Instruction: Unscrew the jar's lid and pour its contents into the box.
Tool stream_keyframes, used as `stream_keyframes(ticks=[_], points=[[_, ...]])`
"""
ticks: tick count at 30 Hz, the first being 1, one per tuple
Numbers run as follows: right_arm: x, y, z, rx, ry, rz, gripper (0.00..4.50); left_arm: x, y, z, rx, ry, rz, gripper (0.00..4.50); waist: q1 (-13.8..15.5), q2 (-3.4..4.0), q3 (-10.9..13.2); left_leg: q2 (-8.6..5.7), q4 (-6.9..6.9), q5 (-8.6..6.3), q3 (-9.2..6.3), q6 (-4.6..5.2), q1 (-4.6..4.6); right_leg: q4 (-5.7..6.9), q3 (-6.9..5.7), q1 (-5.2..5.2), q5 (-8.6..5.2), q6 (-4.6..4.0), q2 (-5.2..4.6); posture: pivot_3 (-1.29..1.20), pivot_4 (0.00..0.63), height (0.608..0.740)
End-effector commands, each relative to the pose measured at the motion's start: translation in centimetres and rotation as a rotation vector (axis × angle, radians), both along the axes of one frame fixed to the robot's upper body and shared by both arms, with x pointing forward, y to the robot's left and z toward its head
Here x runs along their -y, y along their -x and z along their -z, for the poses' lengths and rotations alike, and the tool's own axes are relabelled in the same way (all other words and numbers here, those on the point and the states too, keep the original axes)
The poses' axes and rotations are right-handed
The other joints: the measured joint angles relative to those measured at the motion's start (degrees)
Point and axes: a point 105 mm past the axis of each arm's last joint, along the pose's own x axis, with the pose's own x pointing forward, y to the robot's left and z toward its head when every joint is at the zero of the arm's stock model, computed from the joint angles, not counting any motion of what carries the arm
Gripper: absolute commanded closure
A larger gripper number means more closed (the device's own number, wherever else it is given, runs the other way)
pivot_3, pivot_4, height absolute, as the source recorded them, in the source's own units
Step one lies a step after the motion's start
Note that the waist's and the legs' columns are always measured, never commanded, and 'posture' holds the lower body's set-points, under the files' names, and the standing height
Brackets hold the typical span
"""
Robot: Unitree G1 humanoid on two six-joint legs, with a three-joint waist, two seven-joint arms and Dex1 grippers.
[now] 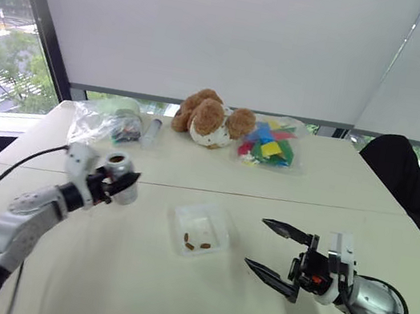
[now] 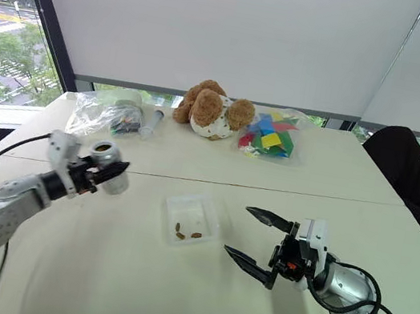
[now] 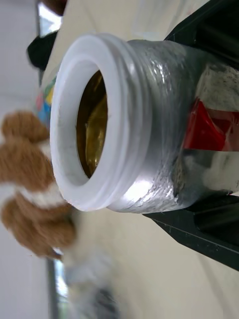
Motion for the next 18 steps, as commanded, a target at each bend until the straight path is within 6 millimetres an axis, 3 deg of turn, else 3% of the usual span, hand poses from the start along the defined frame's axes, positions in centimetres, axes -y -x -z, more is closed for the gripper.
stream_keyframes(ticks=[1,5,8,18], points=[[-0.2,0.0,-1.0,0.064,-0.028,-0.012,0.04,-4.6,2.1,-0.4,0.056,0.044,-0.179,2.32,0.2,-0.02,0.0,0.00,0.00,0.00,0.00,0.00,0.00,-0.01,0.00,0.01,0.00,0.00,0.01,0.00,0.150,0.740],[-0.4,0.0,-1.6,0.075,-0.038,-0.022,0.04,-8.8,4.7,1.1,0.064,0.016,-0.421,2.32,0.7,-0.04,0.0,0.03,0.01,0.00,-0.01,-0.01,-0.01,-0.04,0.00,0.04,-0.01,-0.03,-0.03,0.00,0.150,0.740],[-0.7,0.0,-2.3,0.073,-0.065,-0.026,0.04,-10.6,6.0,2.1,0.063,-0.022,-0.531,2.32,1.5,-0.10,0.0,0.00,0.04,0.00,-0.03,-0.02,-0.02,-0.09,-0.01,0.08,-0.05,-0.12,-0.07,0.00,0.150,0.740],[-1.3,-0.2,-2.4,0.050,-0.081,-0.049,0.04,-10.2,5.9,5.0,0.041,-0.067,-0.567,2.32,1.7,-0.16,-0.1,-0.01,0.02,0.00,0.00,-0.04,-0.02,-0.18,-0.01,0.11,-0.08,-0.23,-0.07,0.00,0.150,0.740]])
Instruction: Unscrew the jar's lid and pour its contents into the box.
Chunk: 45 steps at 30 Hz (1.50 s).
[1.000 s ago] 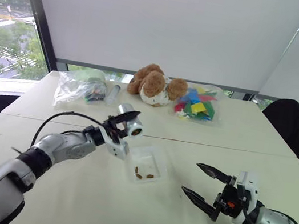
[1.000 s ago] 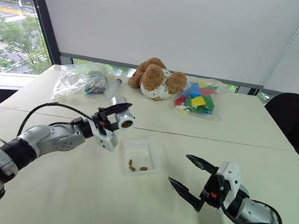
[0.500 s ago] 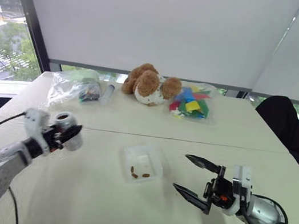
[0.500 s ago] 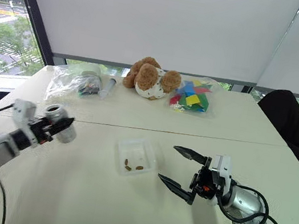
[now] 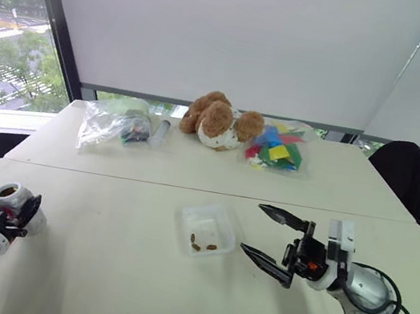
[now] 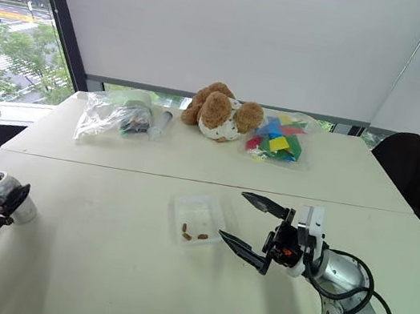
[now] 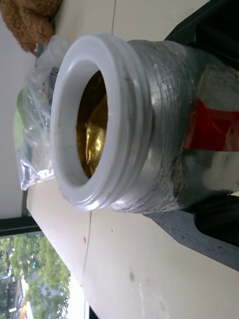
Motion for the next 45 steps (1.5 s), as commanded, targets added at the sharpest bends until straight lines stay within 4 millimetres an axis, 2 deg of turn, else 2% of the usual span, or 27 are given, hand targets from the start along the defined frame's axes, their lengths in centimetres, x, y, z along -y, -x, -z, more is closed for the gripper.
stream_keyframes(ticks=[1,6,8,9,11,21,26,30,34,38,42,45], points=[[-0.2,0.3,-0.6,0.031,-0.012,-0.024,0.04,0.1,-0.3,-0.3,0.020,-0.053,0.010,2.32,0.0,0.01,0.0,0.00,0.00,0.00,0.00,0.00,0.00,0.01,0.00,-0.01,0.00,0.00,0.01,0.00,0.150,0.740],[0.3,0.3,-0.4,0.025,0.001,-0.019,0.04,0.2,-0.3,-0.1,0.025,-0.043,0.022,2.32,0.0,0.02,0.0,0.00,0.00,0.00,0.02,0.00,0.00,0.00,0.00,0.00,0.01,0.00,0.00,0.00,0.150,0.740],[0.5,0.5,-0.3,0.019,0.008,-0.017,0.00,0.2,-0.2,-0.1,0.026,-0.041,0.027,1.29,0.0,0.02,0.0,0.01,0.00,0.00,0.01,0.00,0.00,0.00,0.00,0.00,0.00,0.00,0.00,0.00,0.150,0.740],[0.6,0.6,-0.2,0.016,0.013,-0.016,0.00,0.2,-0.1,-0.1,0.026,-0.039,0.030,1.00,0.0,0.01,0.0,0.01,0.00,0.00,0.01,0.00,0.00,0.00,0.00,0.01,0.00,0.00,0.00,0.00,0.150,0.740],[0.8,0.7,-0.1,0.008,0.022,-0.012,0.00,0.1,0.0,-0.1,0.024,-0.039,0.031,0.04,0.0,0.01,0.0,0.01,0.00,0.00,0.01,0.00,0.00,-0.01,0.00,0.00,0.00,0.00,0.00,0.00,0.150,0.740],[3.0,1.9,1.3,-0.054,0.068,0.047,0.00,-0.9,1.8,0.9,-0.056,-0.077,0.063,0.04,0.0,0.01,0.0,0.04,-0.03,0.00,0.01,0.00,-0.01,-0.07,-0.01,0.00,-0.01,-0.03,-0.01,0.00,0.150,0.740],[5.0,2.7,1.6,-0.076,0.098,0.114,0.00,-2.4,3.8,1.3,-0.145,-0.186,0.111,0.04,0.0,0.01,0.0,0.07,-0.11,-0.01,0.02,0.00,-0.05,-0.30,-0.01,0.02,-0.02,-0.05,0.00,0.00,0.150,0.740],[6.4,3.4,1.8,-0.087,0.132,0.142,0.00,-2.7,5.3,1.0,-0.206,-0.282,0.186,0.04,0.0,-0.03,0.0,0.11,-0.11,-0.01,0.06,0.00,-0.08,-0.48,-0.01,0.04,-0.02,-0.13,-0.02,0.00,0.150,0.740],[7.9,4.0,1.8,-0.101,0.174,0.158,0.00,-2.5,7.4,-0.3,-0.267,-0.382,0.296,0.04,0.0,-0.03,0.0,0.12,-0.16,-0.03,0.10,-0.01,-0.11,-0.63,0.00,0.04,-0.04,-0.18,-0.08,0.00,0.150,0.740],[8.8,4.5,2.4,-0.129,0.214,0.151,0.00,-1.8,8.8,-1.2,-0.307,-0.421,0.371,0.04,0.1,0.00,-0.1,0.15,-0.18,-0.05,0.11,-0.03,-0.14,-0.72,-0.01,0.05,-0.04,-0.22,-0.32,0.00,0.150,0.740],[9.6,4.6,2.1,-0.134,0.264,0.132,0.00,0.7,11.1,-1.3,-0.389,-0.491,0.564,0.04,-0.1,0.03,-0.1,0.13,-0.22,-0.16,0.19,-0.18,-0.19,-0.79,0.03,0.01,-0.06,-0.23,-0.48,0.00,0.150,0.740],[9.8,4.3,1.0,-0.123,0.288,0.111,0.00,2.7,12.0,-1.6,-0.417,-0.687,0.707,0.04,-0.1,0.03,-0.1,0.12,-0.24,-0.20,0.37,-0.17,-0.20,-0.81,0.01,-0.08,-0.06,-0.23,-0.62,0.00,0.150,0.740]])
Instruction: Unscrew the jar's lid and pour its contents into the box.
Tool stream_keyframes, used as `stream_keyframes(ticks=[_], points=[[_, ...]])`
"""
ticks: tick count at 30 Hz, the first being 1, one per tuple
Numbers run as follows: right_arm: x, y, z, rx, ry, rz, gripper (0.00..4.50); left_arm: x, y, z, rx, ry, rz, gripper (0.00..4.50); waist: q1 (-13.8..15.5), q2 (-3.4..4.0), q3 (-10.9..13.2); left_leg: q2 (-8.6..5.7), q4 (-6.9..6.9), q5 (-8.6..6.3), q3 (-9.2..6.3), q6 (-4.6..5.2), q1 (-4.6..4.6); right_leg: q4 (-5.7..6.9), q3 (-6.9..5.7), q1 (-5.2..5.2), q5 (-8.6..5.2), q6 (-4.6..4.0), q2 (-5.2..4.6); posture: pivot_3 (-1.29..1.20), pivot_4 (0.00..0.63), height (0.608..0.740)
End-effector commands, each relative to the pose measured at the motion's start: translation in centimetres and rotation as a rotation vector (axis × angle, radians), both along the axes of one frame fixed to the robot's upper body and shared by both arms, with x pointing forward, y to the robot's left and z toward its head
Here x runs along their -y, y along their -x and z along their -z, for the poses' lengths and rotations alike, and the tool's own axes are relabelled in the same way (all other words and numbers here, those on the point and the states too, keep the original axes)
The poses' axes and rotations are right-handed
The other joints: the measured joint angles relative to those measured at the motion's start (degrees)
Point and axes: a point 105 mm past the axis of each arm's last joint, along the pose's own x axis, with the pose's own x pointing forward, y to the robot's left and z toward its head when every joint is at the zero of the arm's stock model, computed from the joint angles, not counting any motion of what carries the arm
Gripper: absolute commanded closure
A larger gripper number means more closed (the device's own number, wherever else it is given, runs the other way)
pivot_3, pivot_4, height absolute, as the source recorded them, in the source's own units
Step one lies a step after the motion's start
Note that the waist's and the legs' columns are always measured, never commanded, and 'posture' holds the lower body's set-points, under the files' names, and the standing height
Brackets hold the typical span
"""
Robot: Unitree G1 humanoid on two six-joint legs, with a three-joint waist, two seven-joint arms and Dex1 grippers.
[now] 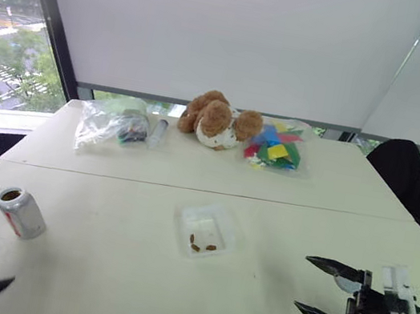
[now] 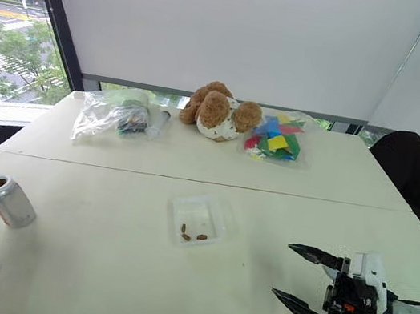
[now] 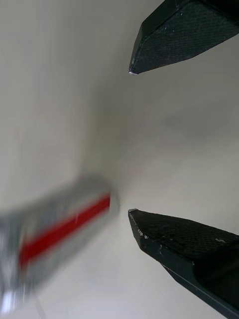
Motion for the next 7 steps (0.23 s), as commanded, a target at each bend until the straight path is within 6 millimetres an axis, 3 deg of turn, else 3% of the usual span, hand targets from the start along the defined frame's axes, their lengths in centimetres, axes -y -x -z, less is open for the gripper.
stream_keyframes(ticks=[1,7], points=[[0.3,-0.3,-2.2,0.053,0.023,-0.027,0.00,2.1,0.2,-2.3,0.052,-0.145,0.181,0.04,0.0,0.00,0.0,0.01,-0.01,0.00,0.00,-0.01,0.00,0.00,-0.01,-0.01,0.00,0.00,0.00,0.00,0.150,0.740],[-0.2,-1.1,-2.1,0.043,0.065,-0.050,0.00,5.8,-0.7,-3.3,0.069,-0.075,0.315,0.04,0.2,0.00,0.0,0.01,-0.02,0.00,0.05,0.01,-0.02,-0.03,-0.12,-0.01,-0.02,0.02,-0.03,0.00,0.150,0.740]])
